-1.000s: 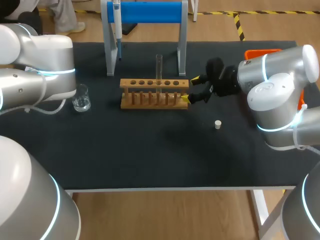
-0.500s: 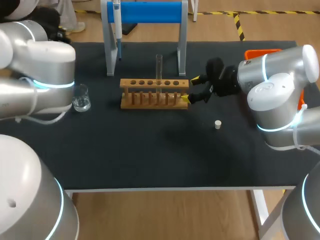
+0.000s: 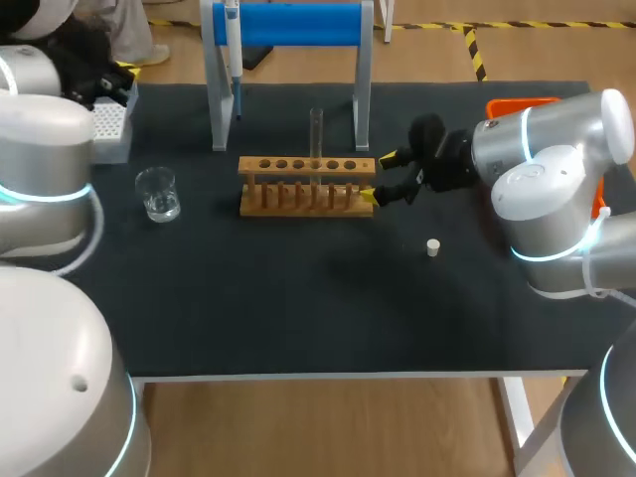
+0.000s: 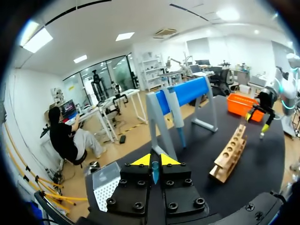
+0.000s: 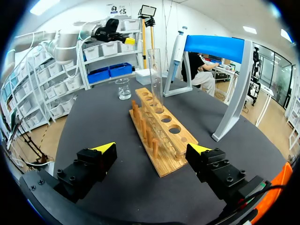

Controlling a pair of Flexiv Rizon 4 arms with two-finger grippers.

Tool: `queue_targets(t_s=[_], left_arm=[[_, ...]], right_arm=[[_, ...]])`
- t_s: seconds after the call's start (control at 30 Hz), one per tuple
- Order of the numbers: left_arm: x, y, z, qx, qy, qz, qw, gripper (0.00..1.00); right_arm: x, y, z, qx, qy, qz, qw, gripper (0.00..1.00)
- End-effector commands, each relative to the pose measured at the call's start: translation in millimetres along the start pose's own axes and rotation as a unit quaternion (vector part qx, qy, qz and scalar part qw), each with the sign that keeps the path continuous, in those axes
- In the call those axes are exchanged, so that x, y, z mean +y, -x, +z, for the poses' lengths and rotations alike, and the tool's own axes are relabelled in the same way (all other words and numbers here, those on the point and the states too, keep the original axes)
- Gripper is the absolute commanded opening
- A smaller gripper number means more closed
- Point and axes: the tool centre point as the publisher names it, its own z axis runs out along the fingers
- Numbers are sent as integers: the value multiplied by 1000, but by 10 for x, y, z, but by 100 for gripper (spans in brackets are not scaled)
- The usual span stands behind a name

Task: Invert the test tube, pick up the pipette, mount the tip to pipette, aspirate from beaker and dispense into the tube, eject the tip, return the pipette, and cap with the stopper.

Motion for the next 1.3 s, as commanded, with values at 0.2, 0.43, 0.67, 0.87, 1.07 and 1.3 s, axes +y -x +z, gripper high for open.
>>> queue_targets(t_s=[0.2, 0.43, 0.67, 0.87, 1.07, 1.3], left_arm=[[27, 34, -237, 78, -6, 0, 997, 0], [27, 34, -237, 78, -6, 0, 997, 0], [-413, -628, -487, 172, -7, 61, 983, 0], [-728, -1221, -670, 235, -18, 96, 967, 0], [-973, -1734, -722, 284, -30, 124, 950, 0], [-1096, -2203, -567, 313, 0, 129, 941, 0]], right_arm=[[-3, 1, -9, 1, 0, 0, 1000, 100], [-3, 1, -9, 1, 0, 0, 1000, 100], [-3, 1, -9, 1, 0, 0, 1000, 100], [-3, 1, -9, 1, 0, 0, 1000, 100], [-3, 1, -9, 1, 0, 0, 1000, 100], [-3, 1, -9, 1, 0, 0, 1000, 100]])
